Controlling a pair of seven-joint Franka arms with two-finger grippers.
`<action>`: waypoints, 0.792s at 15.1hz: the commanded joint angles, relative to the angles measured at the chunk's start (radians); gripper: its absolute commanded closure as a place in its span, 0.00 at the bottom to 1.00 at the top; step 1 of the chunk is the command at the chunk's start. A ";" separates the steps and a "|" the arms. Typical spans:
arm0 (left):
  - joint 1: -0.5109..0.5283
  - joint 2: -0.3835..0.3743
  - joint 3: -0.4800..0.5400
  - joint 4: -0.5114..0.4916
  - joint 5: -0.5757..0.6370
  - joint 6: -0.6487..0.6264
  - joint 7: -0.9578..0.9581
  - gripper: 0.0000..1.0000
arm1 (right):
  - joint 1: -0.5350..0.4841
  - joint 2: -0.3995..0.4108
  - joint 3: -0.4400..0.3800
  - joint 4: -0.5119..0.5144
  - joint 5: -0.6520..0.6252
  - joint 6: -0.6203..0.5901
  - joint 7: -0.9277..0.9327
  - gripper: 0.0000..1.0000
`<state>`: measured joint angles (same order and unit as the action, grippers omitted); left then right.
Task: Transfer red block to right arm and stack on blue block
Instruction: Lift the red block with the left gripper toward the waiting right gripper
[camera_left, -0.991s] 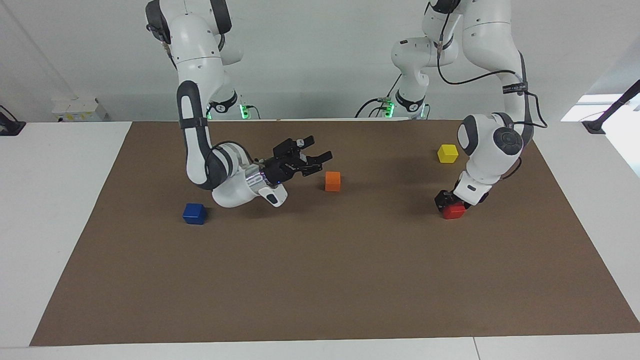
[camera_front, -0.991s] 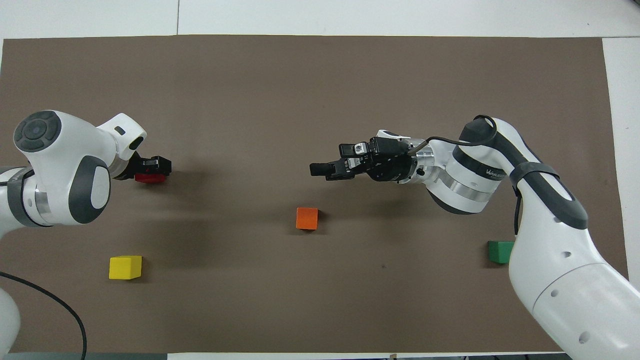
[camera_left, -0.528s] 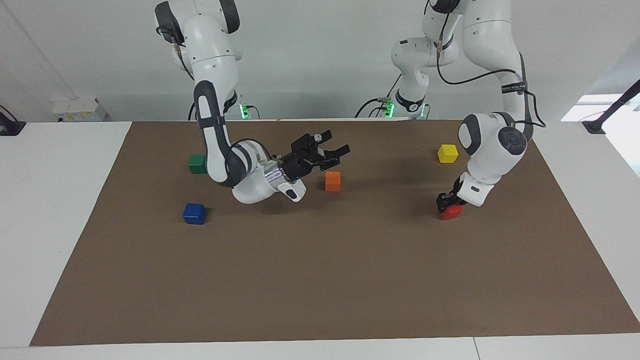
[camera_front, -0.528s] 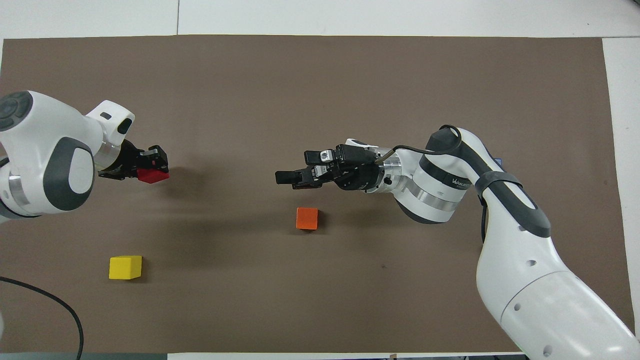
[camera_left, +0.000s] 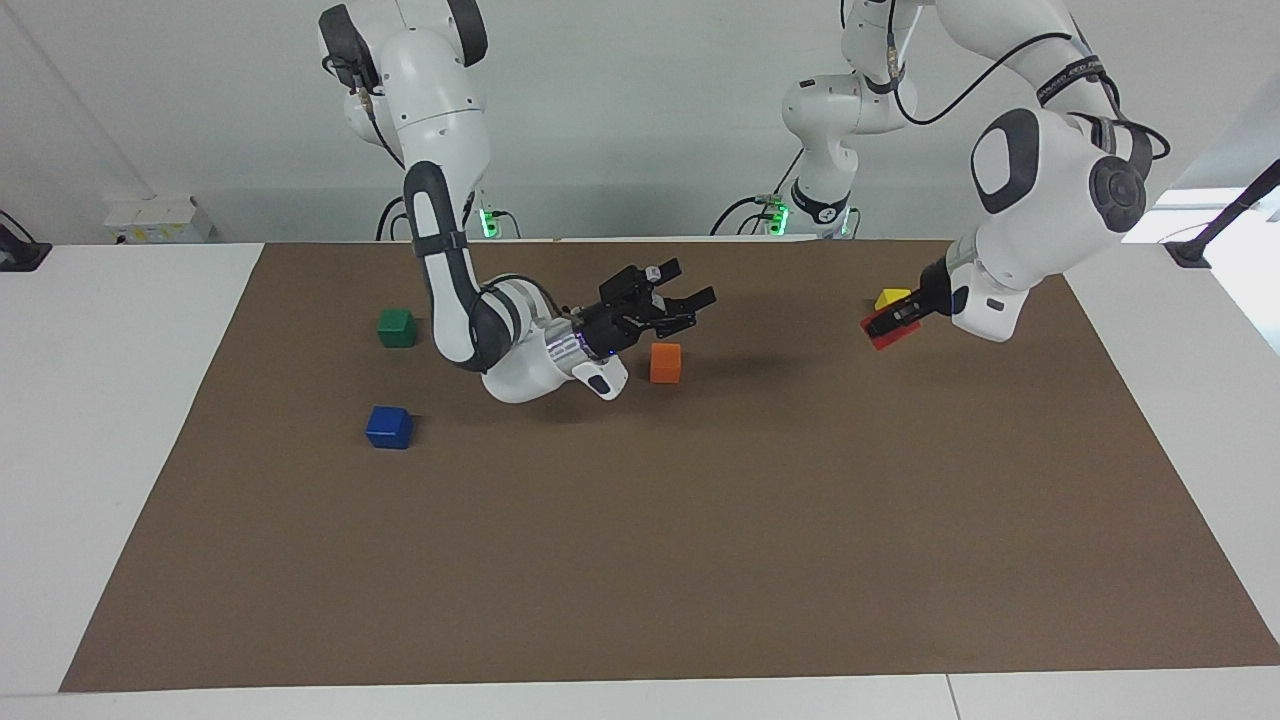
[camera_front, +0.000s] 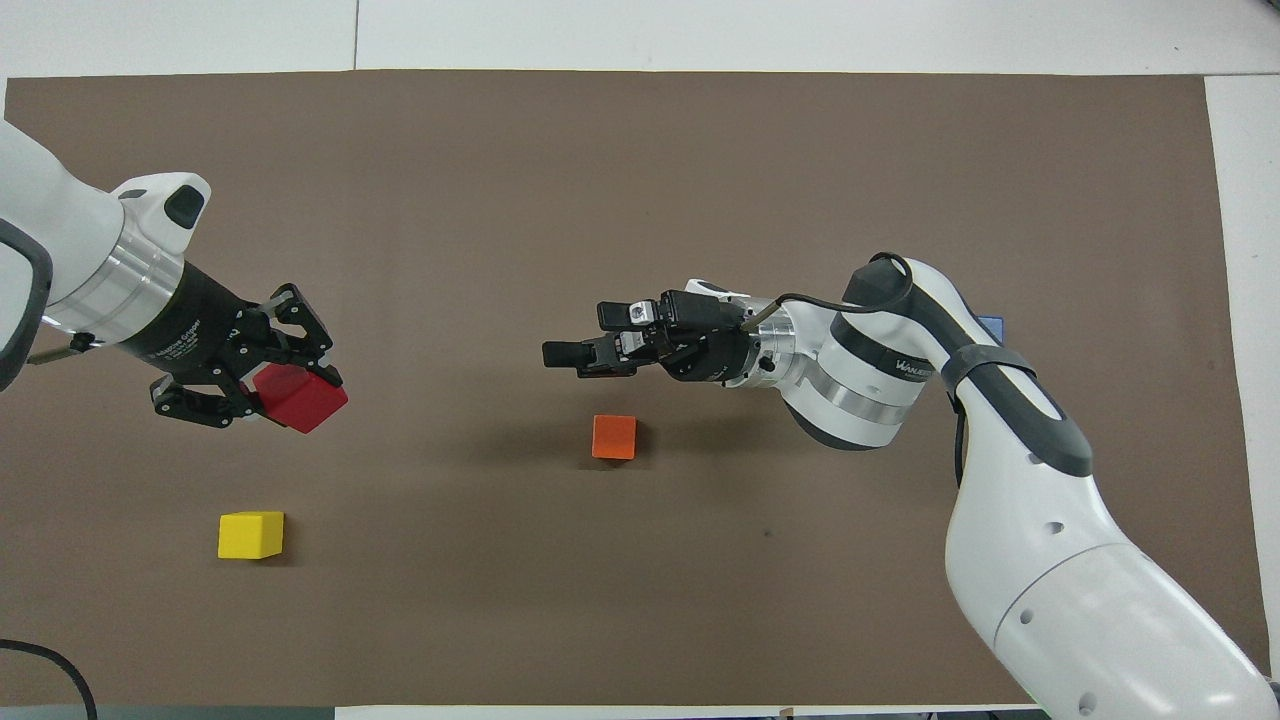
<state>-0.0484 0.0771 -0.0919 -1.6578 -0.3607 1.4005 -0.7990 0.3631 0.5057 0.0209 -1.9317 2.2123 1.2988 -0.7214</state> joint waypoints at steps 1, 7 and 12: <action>-0.013 -0.114 0.012 -0.006 -0.153 -0.041 -0.274 1.00 | -0.001 0.013 0.005 0.019 0.017 0.022 -0.026 0.00; -0.034 -0.157 0.000 -0.118 -0.337 0.219 -0.705 1.00 | -0.001 0.011 0.005 0.019 0.015 0.023 -0.026 0.00; -0.097 -0.247 0.000 -0.316 -0.505 0.431 -0.825 1.00 | -0.001 0.011 0.005 0.020 0.015 0.036 -0.026 0.00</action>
<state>-0.1277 -0.0818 -0.1034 -1.8672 -0.7810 1.7765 -1.5906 0.3627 0.5060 0.0208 -1.9268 2.2123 1.3172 -0.7222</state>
